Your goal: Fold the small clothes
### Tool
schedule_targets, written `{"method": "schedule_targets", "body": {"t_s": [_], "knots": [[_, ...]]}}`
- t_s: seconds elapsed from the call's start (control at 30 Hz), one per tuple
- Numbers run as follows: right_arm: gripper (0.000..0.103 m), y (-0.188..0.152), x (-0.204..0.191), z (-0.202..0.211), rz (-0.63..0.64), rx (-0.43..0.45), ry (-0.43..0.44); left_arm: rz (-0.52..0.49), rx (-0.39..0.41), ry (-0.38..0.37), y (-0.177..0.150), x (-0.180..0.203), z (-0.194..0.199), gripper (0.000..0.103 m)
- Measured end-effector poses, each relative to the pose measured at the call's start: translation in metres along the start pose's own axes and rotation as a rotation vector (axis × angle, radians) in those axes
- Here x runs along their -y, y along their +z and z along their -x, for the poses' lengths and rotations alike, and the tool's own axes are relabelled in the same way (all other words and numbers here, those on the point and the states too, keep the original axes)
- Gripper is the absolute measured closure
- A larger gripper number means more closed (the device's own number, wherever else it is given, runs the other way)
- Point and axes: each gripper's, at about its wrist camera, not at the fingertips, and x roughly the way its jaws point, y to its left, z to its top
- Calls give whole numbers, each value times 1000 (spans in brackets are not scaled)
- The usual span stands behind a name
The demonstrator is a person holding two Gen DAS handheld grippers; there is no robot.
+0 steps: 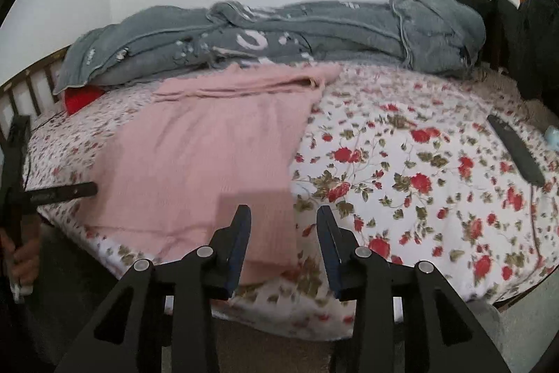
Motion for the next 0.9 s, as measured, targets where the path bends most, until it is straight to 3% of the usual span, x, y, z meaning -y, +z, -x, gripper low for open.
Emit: {"method": "schedule_targets", "body": {"t_s": [0.03,0.07,0.17,0.23,0.4,0.5,0.6,0.73,0.9], "knots": [[64,1,2,-10,-9,-23,1,-9,-3,11,-1,2,-1,71],[64,1,4,-17,-17,-40,4,-20,6,24,-1,3,0,98],[69,0,6,-33,-47,-93,12,-7,68,-16,2,-7,20,96],[72,-1,1,-29,-31,-75,29,3,77,-4,4,-16,30,96],[69,-6,-6,-23,-3,-62,47,43,35,-4,0,-33,24,96],[57,-8,-2,-29,-41,-80,61,14,19,3,-4,-25,21,92],[57,-7,4,-37,-69,-101,82,-19,10,48,-5,-16,15,87],[57,-4,2,-48,-71,-127,101,-14,-18,61,-7,-19,9,64],[59,-8,-10,-56,-9,-137,48,-21,-22,82,-9,-17,6,64]]}}
